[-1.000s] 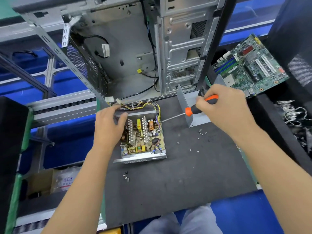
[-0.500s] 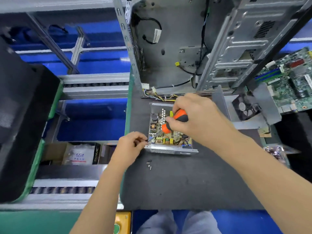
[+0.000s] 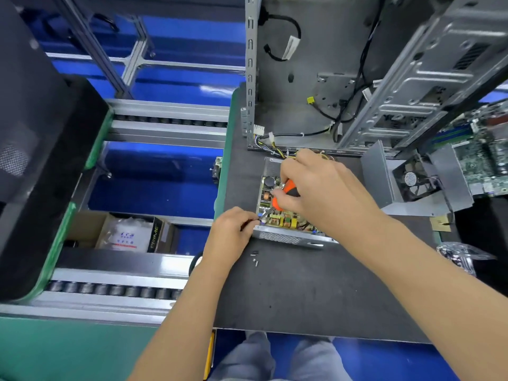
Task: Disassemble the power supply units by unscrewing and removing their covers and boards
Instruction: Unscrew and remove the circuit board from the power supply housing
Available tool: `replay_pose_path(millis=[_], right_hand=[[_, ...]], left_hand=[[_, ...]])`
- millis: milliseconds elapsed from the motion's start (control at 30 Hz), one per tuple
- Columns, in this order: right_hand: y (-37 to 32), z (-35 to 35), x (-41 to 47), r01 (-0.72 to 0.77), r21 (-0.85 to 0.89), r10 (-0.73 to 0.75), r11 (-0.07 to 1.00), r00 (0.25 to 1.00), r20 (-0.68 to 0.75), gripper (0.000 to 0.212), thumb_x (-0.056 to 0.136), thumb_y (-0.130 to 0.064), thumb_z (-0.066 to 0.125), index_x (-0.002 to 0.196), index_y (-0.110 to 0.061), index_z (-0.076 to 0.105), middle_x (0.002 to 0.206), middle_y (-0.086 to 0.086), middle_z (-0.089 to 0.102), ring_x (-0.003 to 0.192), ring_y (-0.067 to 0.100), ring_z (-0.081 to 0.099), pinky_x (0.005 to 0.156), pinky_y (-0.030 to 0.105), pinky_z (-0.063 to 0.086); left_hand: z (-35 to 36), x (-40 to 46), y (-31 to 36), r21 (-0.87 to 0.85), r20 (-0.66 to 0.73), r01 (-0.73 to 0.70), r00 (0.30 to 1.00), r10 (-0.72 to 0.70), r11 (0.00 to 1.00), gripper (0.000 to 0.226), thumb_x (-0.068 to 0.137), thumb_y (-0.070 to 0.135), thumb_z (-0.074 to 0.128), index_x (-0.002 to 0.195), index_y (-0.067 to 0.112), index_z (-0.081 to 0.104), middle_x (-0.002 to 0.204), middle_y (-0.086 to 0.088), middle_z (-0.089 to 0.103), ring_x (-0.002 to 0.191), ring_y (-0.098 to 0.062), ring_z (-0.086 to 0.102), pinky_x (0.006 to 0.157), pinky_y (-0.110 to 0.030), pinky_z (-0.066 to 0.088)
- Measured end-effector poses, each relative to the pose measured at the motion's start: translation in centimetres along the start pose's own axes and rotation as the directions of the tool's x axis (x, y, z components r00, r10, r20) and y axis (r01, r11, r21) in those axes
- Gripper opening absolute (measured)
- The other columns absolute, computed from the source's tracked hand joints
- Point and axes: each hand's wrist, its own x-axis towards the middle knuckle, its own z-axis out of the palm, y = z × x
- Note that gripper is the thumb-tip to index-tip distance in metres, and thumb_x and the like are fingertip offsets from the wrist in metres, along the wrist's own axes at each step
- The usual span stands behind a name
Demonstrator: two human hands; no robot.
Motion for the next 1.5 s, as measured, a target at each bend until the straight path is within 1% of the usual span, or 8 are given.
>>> replay_pose_path(millis=[233,433,600,733,933,1100,1367,1500], right_hand=[[-2.1,-0.8,1.1,0.158,-0.168,-0.138,0.973,0.983,0.121,0.029,0.091,-0.037,0.062,0.104,-0.013,0.053,0.092,0.004,0.042,0.084,0.031,0.057,0.057,0.035,0.034],[-4.0,-0.9,2.4,0.187,-0.263,-0.142,0.946,0.973,0.179,0.039,0.088,-0.039,0.063,0.098,-0.016,0.033,0.088,0.001,0.032,0.079,0.029,0.056,0.047,0.031,0.017],[-3.6,-1.1,2.8,0.149,-0.257,-0.114,0.955,0.982,0.148,0.053,0.088,-0.054,0.063,0.093,-0.017,0.024,0.085,0.002,0.033,0.082,0.034,0.063,0.057,0.035,0.029],[-3.7,-1.0,2.7,0.181,-0.262,-0.139,0.948,0.975,0.171,0.041,0.09,-0.043,0.061,0.096,-0.016,0.032,0.087,0.002,0.032,0.083,0.033,0.06,0.052,0.032,0.026],[-3.9,-0.9,3.0,0.245,-0.2,-0.203,0.949,0.956,0.21,0.037,0.089,-0.025,0.063,0.113,-0.014,0.038,0.094,0.002,0.034,0.09,0.026,0.051,0.068,0.032,0.034],[-4.2,-1.0,3.1,0.193,-0.253,-0.153,0.948,0.974,0.169,0.044,0.096,-0.056,0.049,0.1,-0.017,0.029,0.086,0.005,0.048,0.08,0.031,0.058,0.06,0.034,0.031],[-4.1,-0.6,3.3,0.228,-0.266,-0.191,0.937,0.969,0.159,0.029,0.101,-0.038,0.045,0.113,-0.012,0.041,0.094,0.007,0.051,0.09,0.03,0.06,0.064,0.033,0.032],[-4.4,-1.1,3.5,0.24,-0.218,-0.19,0.946,0.955,0.229,0.038,0.097,-0.049,0.05,0.105,-0.014,0.037,0.087,0.004,0.051,0.082,0.029,0.054,0.061,0.031,0.03]], left_hand=[[0.1,-0.1,0.0,-0.036,-0.038,0.023,0.999,-0.024,0.999,0.011,0.083,0.004,0.078,0.093,0.007,0.078,0.08,0.004,0.063,0.074,-0.006,0.052,0.073,-0.002,0.037],[-0.1,0.1,0.2,0.001,-0.014,0.036,0.999,-0.035,0.999,0.009,0.085,0.005,0.076,0.093,0.006,0.078,0.072,0.015,0.046,0.067,-0.009,0.043,0.066,-0.009,0.036],[0.0,0.2,-0.1,-0.037,-0.002,0.033,0.999,-0.033,0.999,0.013,0.087,0.01,0.076,0.099,0.008,0.078,0.083,0.0,0.065,0.07,-0.011,0.048,0.069,-0.03,0.047],[0.4,0.0,-0.4,-0.082,-0.044,0.034,0.998,-0.038,0.996,0.01,0.085,0.008,0.077,0.095,0.009,0.079,0.085,0.0,0.068,0.072,-0.006,0.05,0.071,-0.021,0.044],[0.7,-0.2,-0.3,-0.028,-0.073,0.002,0.997,-0.004,1.0,0.005,0.084,0.003,0.076,0.088,0.005,0.078,0.082,-0.004,0.069,0.074,-0.019,0.058,0.07,-0.02,0.041],[0.6,-0.3,-0.3,-0.027,-0.098,-0.017,0.995,0.014,0.999,0.006,0.083,0.002,0.076,0.087,0.005,0.077,0.075,0.009,0.059,0.07,-0.005,0.043,0.07,-0.01,0.037],[0.7,-0.4,-0.4,-0.015,-0.096,-0.056,0.994,0.054,0.998,0.007,0.085,0.004,0.075,0.092,0.004,0.078,0.085,-0.006,0.071,0.078,-0.015,0.057,0.075,-0.025,0.047],[0.4,-0.4,0.0,-0.017,-0.082,-0.045,0.996,0.043,0.999,0.005,0.083,-0.002,0.075,0.087,0.001,0.075,0.08,-0.007,0.069,0.075,-0.009,0.051,0.073,-0.013,0.037]])
